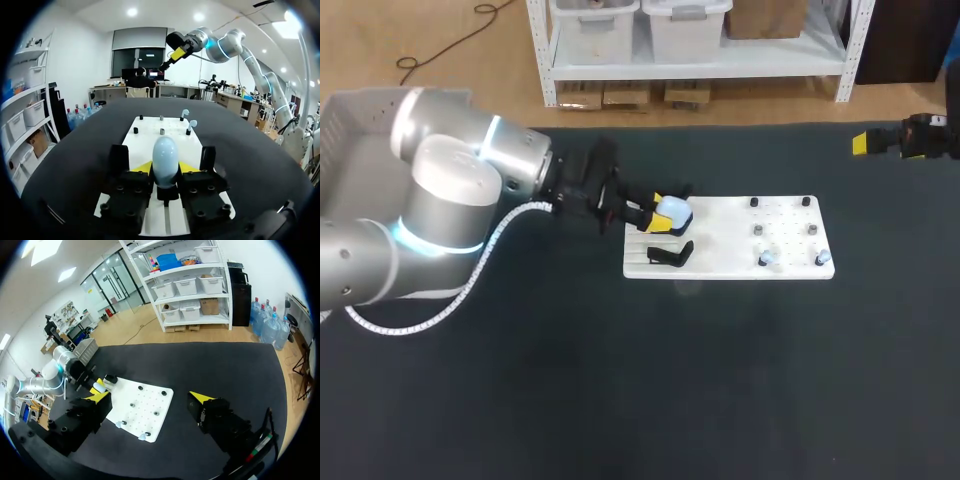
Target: Pick up each earbud case from the left stands, insert the matching earbuds, close the lid, and place the case in the box.
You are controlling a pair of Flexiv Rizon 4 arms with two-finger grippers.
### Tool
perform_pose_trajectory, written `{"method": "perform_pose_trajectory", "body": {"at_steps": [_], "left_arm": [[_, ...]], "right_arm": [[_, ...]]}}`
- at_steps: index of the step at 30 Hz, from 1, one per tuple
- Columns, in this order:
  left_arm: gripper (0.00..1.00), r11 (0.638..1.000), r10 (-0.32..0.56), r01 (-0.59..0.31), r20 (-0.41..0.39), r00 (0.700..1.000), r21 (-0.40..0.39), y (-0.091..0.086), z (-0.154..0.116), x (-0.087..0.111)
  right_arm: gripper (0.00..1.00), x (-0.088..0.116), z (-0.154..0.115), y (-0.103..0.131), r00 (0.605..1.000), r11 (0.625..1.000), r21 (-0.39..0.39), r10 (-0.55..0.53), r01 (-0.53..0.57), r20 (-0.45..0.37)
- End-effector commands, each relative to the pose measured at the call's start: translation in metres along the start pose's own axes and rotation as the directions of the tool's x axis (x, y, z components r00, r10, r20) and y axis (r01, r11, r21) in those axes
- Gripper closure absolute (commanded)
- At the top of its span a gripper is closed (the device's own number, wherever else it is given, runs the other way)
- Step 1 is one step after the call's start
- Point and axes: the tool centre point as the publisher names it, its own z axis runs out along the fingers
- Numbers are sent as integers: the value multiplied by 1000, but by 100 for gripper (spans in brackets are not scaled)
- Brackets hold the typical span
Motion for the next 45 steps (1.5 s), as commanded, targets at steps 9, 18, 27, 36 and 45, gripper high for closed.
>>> {"method": "perform_pose_trajectory", "body": {"at_steps": [9, 18, 27, 36, 45], "left_arm": [[100, 996, 7, 7, 165, 986, -84, -24, -44, -49], [100, 992, 16, 21, 293, 956, -125, -37, -64, -81], [100, 992, 16, 21, 293, 956, -125, -37, -64, -81], [100, 992, 16, 21, 293, 956, -125, -37, -64, -81], [100, 993, 27, 13, 321, 947, -121, -45, -62, -85]], "right_arm": [[0, 0, 0, 0, 1000, 1000, 0, 0, 0, 0], [0, 0, 0, 0, 1000, 1000, 0, 0, 0, 0], [0, 0, 0, 0, 1000, 1000, 0, 0, 0, 0], [0, 0, 0, 0, 1000, 1000, 0, 0, 0, 0], [0, 0, 0, 0, 1000, 1000, 0, 0, 0, 0]]}}
